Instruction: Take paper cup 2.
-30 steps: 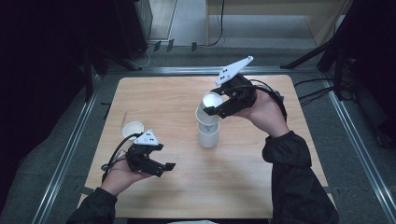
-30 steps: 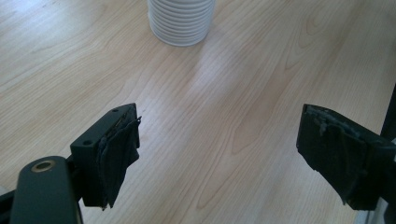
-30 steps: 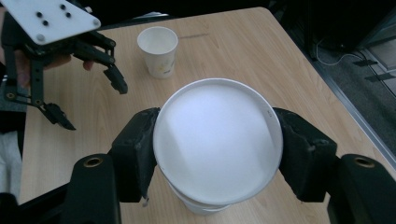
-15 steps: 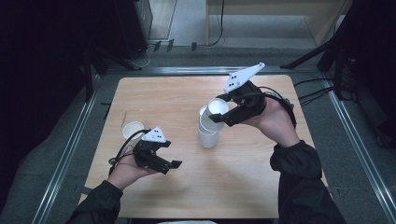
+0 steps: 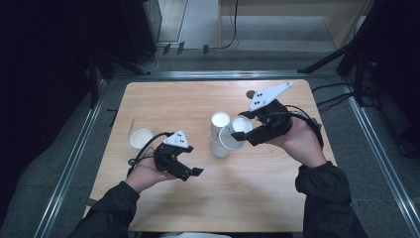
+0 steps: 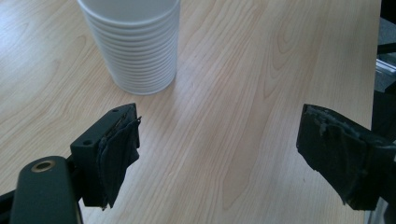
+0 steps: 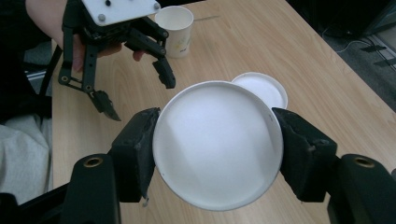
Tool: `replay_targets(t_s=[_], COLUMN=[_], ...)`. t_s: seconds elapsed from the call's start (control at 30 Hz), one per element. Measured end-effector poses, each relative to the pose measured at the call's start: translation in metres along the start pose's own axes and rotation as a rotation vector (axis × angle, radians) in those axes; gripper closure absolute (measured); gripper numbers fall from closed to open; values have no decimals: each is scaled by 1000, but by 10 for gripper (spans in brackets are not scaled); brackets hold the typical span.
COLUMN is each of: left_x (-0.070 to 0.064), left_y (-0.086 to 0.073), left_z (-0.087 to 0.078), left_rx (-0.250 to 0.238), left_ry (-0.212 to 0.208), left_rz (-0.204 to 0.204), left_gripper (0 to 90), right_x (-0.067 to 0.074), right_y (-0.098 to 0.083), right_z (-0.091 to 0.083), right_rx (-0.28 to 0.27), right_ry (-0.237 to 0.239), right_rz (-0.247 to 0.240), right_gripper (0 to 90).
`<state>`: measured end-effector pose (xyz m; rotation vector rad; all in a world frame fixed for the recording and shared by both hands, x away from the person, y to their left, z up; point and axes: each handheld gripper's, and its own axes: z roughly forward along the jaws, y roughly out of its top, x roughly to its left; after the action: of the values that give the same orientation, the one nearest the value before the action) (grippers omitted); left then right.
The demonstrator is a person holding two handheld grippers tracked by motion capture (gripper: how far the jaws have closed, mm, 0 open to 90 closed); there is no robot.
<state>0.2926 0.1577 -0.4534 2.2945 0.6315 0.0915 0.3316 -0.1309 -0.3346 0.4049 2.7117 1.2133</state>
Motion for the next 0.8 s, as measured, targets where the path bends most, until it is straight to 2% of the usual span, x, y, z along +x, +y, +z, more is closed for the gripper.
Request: replay_targets(t_s=[0.27, 0.67, 0.8], left_x=[0, -4, -7], left_y=[6, 5, 5], left_z=[3, 4, 8], left_rx=[-11, -31, -23], left_ry=[-23, -41, -54], left_rz=[7, 21, 33], left_gripper=[133, 133, 133], right_x=[13, 24, 26], right_y=[-15, -45, -55], right_z=[3, 30, 40], right_rx=[11, 31, 35], right_ry=[10, 42, 50], right_rz=[12, 42, 50], right_gripper=[351, 352, 352])
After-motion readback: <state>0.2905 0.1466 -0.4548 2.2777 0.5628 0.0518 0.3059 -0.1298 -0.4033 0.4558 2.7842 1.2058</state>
